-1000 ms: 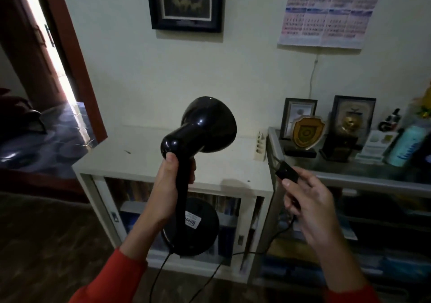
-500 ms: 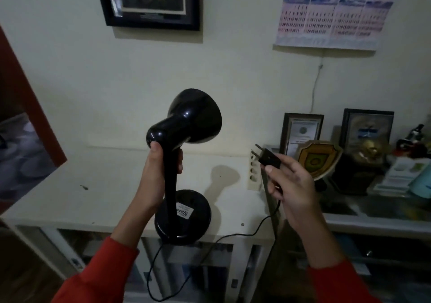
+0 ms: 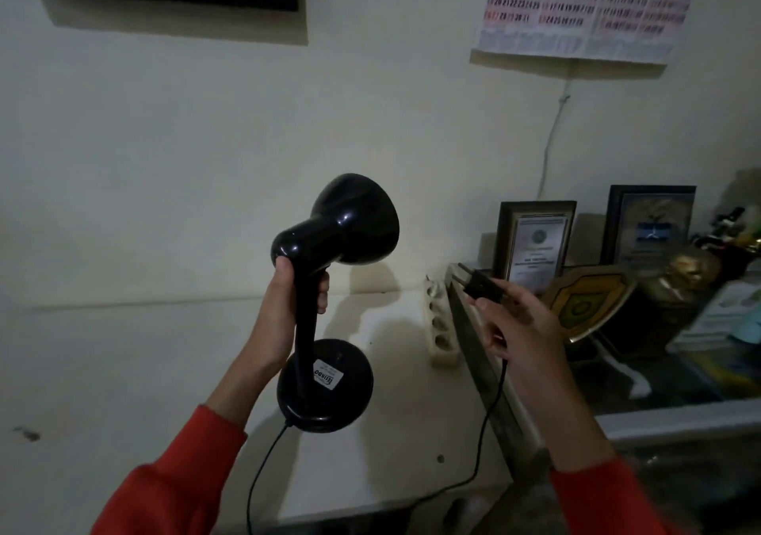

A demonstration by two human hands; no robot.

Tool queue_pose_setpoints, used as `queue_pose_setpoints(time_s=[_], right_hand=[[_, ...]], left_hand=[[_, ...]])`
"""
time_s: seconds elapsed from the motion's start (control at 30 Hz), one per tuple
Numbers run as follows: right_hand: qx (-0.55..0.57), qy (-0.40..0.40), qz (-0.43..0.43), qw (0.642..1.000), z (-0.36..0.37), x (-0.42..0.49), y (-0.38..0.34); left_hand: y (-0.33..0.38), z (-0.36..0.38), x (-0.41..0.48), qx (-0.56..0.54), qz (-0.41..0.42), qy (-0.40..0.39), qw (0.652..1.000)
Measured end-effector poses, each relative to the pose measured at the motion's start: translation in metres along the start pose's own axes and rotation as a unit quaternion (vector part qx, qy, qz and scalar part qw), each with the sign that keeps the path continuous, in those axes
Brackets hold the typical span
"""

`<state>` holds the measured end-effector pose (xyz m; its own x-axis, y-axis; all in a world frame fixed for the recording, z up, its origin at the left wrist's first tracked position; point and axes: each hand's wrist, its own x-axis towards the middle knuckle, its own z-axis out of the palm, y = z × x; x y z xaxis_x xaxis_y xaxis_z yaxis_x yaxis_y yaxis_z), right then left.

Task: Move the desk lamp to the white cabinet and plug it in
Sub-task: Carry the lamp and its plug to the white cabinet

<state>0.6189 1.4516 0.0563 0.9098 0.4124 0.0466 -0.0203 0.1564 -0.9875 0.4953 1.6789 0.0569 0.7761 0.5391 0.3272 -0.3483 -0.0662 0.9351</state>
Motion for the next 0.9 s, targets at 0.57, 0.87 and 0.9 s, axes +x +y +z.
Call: queue_pose_setpoints(time_s=[0.57, 0.87, 0.9], right_hand=[[-0.024, 0.113, 0.026, 0.993, 0.025, 0.037, 0.038], [-0.061, 0.107, 0.041, 0.992, 0.015, 0.043, 0.048], [-0.066, 0.104, 0.042, 0.991, 0.014, 0.044, 0.05]], left_hand=[[-0.091, -0.037, 0.033, -0.028, -0.072, -0.057, 0.995], [-0.086, -0.034, 0.027, 0.035, -0.053, -0.079, 0.995], [-0.086, -0.035, 0.026, 0.058, -0.055, -0.082, 0.993]])
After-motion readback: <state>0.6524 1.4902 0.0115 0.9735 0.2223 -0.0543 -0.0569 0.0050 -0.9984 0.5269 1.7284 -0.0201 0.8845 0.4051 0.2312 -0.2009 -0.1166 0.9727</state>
